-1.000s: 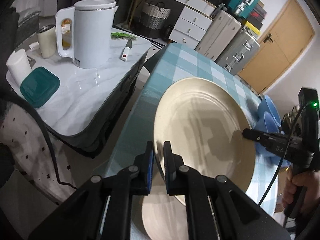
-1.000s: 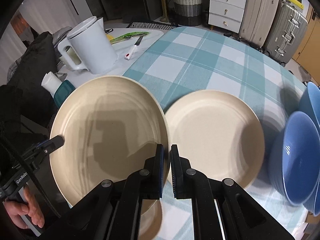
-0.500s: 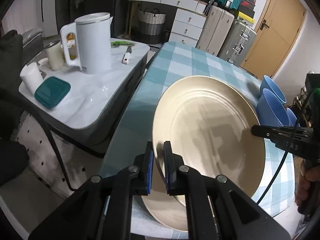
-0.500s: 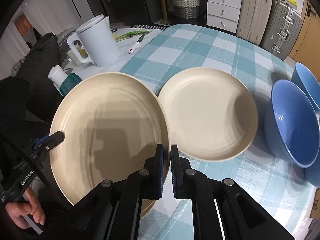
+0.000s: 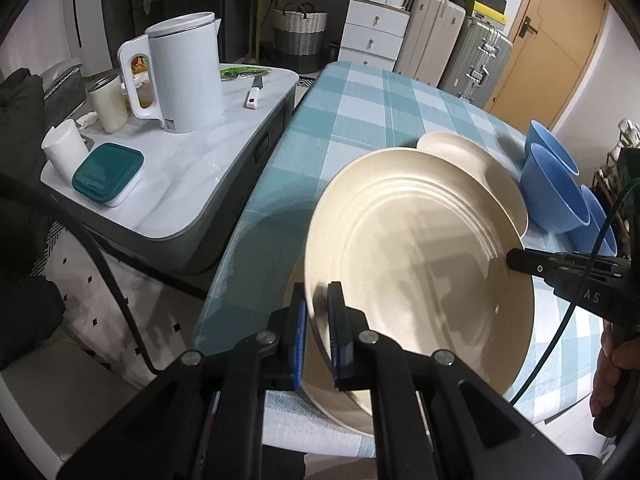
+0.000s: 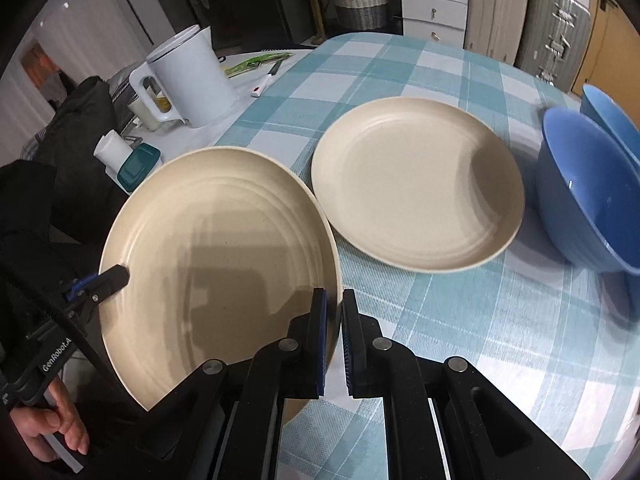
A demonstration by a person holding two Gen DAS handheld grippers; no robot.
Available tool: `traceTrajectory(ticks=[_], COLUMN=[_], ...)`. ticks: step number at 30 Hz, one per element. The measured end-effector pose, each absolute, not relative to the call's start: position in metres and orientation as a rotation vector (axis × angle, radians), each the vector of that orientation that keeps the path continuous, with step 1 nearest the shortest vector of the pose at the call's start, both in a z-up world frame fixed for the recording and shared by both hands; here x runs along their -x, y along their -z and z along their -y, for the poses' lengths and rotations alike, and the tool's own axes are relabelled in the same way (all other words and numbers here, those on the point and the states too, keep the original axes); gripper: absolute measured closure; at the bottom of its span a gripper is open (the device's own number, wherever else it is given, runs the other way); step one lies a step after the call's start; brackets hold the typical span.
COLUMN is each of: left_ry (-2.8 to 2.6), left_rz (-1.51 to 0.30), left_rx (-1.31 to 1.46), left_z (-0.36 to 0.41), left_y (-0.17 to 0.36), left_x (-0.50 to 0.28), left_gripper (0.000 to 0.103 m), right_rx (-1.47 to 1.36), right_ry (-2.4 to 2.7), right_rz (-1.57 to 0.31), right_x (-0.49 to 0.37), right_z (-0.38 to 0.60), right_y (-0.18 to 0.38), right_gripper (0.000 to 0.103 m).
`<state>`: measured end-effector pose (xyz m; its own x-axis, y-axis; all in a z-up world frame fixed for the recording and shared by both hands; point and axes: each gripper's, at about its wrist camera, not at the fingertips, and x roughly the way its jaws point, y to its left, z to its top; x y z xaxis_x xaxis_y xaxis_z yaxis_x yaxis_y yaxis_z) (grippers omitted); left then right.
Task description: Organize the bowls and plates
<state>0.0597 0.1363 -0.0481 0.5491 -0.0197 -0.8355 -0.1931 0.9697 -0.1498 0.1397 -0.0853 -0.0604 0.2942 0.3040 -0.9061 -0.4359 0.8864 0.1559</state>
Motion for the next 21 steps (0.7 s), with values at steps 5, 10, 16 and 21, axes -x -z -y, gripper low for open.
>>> traceTrajectory(ticks=[5, 10, 16, 21], left_ry=[-0.104, -0.106, -0.121, -0.131], left_rz=[-1.004, -1.023, -1.038, -1.056], left_rx=[0.225, 0.244, 0.239, 0.23], left_z=[-0.135, -0.138, -0.141, -0.143], left_y=[0.051, 0.058, 0.062, 0.067], left_x=[-0.056, -0.053, -0.051, -0.053], left_gripper=[0.096, 0.095, 0.095, 0.095], right_rx=[0.131, 0.146, 0.141, 0.171], right_ry=[-0.494, -0.5, -0.502, -0.5], right_rz=[-1.18, -1.181, -1.177, -1.181], right_x=[-0.132, -0.125, -0.121, -0.117], right_z=[0.087, 0.084, 0.081, 0.074], right_y=[0.067, 0.069, 0.071, 0.079], right_gripper=[0.096, 0.096, 0.096, 0.096])
